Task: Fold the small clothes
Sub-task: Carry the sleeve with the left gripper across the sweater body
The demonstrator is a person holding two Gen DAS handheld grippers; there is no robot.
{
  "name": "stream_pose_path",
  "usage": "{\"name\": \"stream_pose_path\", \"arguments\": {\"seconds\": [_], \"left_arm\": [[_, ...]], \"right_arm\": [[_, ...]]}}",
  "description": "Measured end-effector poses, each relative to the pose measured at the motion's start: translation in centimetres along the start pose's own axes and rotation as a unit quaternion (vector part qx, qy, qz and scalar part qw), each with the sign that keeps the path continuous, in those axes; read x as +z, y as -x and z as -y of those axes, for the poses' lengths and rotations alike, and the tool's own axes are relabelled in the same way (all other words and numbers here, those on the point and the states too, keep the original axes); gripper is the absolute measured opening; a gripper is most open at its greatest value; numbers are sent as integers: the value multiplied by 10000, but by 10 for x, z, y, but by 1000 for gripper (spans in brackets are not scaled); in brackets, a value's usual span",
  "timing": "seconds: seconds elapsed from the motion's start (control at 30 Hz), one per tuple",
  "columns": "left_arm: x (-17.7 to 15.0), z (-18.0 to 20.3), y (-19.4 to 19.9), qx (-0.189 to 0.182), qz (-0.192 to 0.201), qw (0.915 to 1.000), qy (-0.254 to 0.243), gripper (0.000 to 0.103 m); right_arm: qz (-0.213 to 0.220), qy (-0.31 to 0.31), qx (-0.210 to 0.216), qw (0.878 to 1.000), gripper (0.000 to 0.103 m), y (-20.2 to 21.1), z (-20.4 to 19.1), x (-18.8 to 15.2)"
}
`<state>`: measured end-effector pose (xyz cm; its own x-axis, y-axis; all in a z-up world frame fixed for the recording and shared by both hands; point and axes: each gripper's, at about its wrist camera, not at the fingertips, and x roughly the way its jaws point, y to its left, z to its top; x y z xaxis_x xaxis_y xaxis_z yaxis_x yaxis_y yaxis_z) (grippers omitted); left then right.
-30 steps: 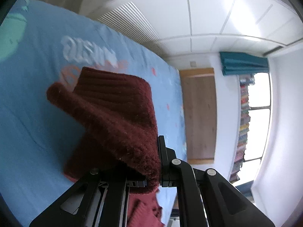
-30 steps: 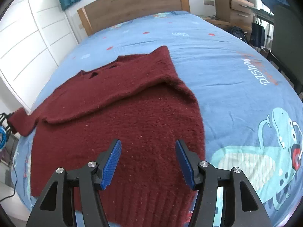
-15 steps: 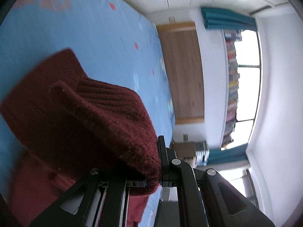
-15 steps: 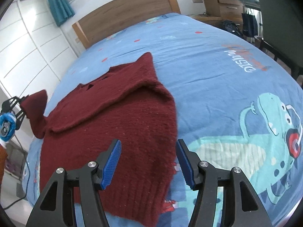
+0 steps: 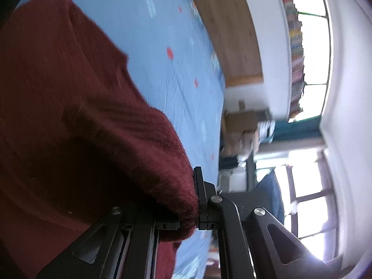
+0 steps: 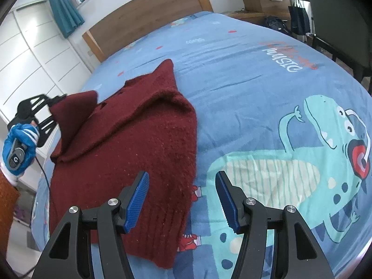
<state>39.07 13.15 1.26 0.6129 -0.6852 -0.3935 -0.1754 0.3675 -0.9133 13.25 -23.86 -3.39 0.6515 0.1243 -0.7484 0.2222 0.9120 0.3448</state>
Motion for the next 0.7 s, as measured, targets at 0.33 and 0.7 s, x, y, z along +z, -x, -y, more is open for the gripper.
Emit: {"name": "stream_pose_path", "arguments": {"seconds": [0.33, 0.7], "left_arm": [[-62, -9, -27, 896, -701, 9899, -851, 6], [-90, -16, -8, 1249, -674, 9838, -1099, 33]], "right_arm": [[-130, -66, 83, 9999, 61, -8, 5, -9], [-132, -126, 146, 9997, 61, -11, 8, -9]]}}
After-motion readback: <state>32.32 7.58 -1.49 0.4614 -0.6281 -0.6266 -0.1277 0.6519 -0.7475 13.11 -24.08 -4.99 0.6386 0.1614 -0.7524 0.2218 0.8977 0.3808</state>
